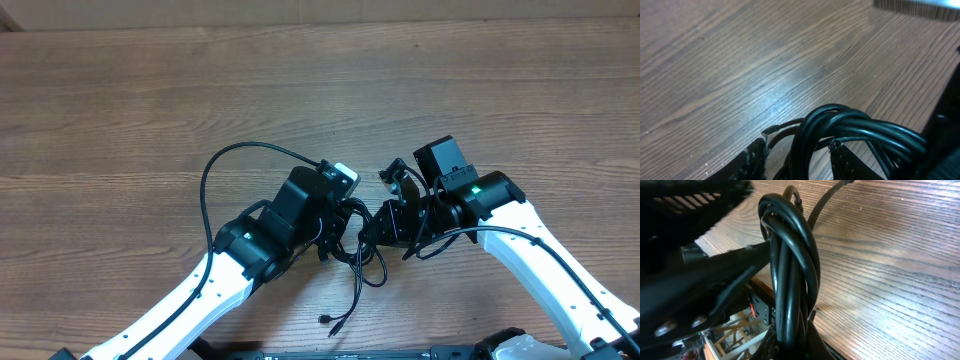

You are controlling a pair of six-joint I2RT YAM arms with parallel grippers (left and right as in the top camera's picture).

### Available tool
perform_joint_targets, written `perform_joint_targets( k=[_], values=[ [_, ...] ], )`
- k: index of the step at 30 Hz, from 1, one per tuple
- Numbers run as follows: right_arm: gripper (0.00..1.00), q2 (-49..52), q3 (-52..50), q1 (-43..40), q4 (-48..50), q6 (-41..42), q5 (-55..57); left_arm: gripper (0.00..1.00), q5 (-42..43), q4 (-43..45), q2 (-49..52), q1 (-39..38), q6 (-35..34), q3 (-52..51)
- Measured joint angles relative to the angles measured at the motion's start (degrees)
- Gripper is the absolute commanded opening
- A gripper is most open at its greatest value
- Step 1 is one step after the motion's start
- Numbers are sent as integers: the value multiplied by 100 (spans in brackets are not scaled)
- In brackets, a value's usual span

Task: Untangle cables

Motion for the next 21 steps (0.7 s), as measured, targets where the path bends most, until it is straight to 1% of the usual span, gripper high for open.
perform_joint_targets(
  k=[2,3,5,7,8,9,14,21],
  values=[
    [5,0,0,0,4,0,-7,33,28,2,98,0,2,0],
    [5,7,0,0,2,9,-2,25,48,20,144,0,2,0],
    [5,20,0,-11,4,24,17,15,92,70,234,0,7,0],
    [5,26,0,-11,2,24,26,11,131,125,282,0,33,0],
    [6,26,0,-11,4,22,26,6,133,170,289,0,42,0],
    [6,26,0,-15,15,20,26,4,133,214,291,0,31,0],
    [6,26,0,-17,57,15,22,4,184,531,293,0,63,-2],
    [6,26,0,-17,48,-210,20,4,236,570,302,0,28,-2]
  ],
)
